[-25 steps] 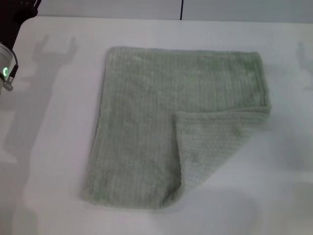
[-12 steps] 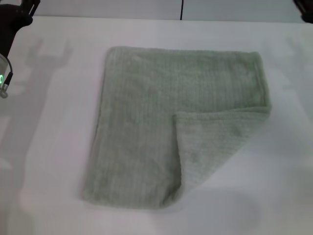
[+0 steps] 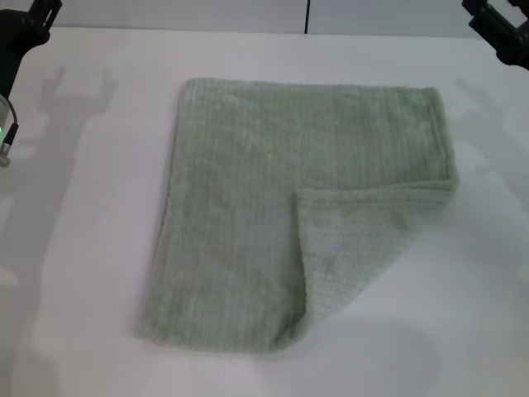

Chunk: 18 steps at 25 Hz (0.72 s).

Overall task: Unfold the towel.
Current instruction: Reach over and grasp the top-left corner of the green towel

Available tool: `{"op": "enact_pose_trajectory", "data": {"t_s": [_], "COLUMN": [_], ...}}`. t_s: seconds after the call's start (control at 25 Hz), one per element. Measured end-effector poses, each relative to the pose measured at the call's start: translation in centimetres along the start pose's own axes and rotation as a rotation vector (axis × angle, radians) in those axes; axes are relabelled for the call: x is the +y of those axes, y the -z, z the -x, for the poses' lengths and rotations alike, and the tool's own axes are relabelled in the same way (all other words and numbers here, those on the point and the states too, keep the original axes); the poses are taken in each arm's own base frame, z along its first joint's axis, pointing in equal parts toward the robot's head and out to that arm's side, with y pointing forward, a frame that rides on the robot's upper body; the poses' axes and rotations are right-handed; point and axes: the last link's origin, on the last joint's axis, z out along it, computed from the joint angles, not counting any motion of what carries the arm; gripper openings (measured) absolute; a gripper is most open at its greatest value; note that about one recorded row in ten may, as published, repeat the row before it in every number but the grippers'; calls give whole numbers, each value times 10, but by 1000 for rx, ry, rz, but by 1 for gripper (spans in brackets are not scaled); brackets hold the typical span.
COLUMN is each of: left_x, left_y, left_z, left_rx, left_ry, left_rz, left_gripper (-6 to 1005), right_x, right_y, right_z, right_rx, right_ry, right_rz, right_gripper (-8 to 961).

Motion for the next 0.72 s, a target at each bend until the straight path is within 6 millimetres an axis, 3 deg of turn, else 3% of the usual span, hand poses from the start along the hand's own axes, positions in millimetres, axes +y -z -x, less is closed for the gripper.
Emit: {"op": "enact_pose_trajectory", "data": {"t_s": [0.72], "left_x": [0], "left_y": [-2], "left_z": [-3], "left_rx": [10], "left_ry": [0], "left_rz": [2], "left_gripper": [807], "right_x": [7], "right_y": [-22], "right_z": [-8], "right_rx": [259], "right_ry": [6], "right_rz": [215], "right_gripper": [759]}}
